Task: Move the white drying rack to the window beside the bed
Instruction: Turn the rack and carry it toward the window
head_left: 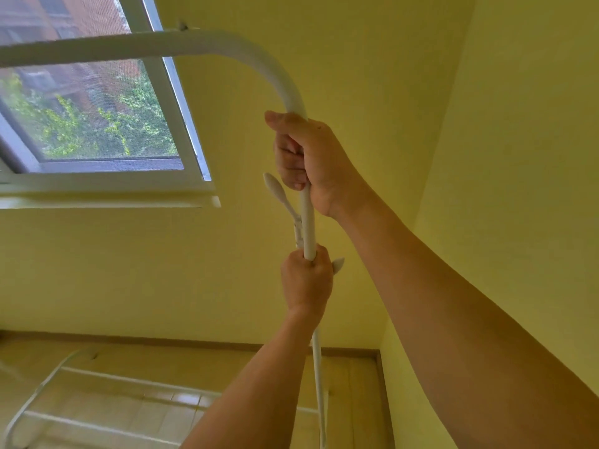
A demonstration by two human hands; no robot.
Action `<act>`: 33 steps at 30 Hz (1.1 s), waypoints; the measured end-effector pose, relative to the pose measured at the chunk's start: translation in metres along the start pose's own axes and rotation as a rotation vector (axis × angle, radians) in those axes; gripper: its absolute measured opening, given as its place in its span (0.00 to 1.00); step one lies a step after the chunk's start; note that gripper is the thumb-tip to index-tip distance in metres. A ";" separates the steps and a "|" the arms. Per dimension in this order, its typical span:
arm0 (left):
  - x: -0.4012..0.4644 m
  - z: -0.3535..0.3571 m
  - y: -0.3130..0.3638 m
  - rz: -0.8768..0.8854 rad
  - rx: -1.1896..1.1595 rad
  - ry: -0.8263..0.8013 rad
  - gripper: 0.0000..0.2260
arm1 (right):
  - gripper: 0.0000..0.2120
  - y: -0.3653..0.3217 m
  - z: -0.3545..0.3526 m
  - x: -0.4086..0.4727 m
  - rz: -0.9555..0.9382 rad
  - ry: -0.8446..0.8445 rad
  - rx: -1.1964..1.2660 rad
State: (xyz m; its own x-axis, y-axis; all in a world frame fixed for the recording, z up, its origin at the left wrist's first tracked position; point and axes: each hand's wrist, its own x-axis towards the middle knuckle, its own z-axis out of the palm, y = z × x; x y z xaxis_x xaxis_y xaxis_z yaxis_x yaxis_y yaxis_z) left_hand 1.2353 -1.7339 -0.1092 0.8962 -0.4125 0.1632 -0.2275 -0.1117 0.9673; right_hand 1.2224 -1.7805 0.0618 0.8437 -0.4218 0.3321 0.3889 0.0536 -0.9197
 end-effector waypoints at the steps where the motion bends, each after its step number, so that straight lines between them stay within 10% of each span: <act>1: 0.007 0.003 -0.001 0.001 -0.004 0.001 0.17 | 0.22 0.002 -0.002 0.007 0.000 0.000 0.003; 33: 0.108 0.020 -0.021 0.014 -0.139 0.092 0.17 | 0.23 0.036 -0.035 0.124 0.162 -0.519 0.215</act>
State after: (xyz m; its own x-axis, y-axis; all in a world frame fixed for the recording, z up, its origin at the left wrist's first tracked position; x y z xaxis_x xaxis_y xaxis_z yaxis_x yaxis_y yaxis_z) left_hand 1.3294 -1.7941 -0.1155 0.9258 -0.3280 0.1877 -0.1909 0.0226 0.9813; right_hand 1.3277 -1.8625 0.0624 0.9487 0.1025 0.2992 0.2600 0.2860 -0.9223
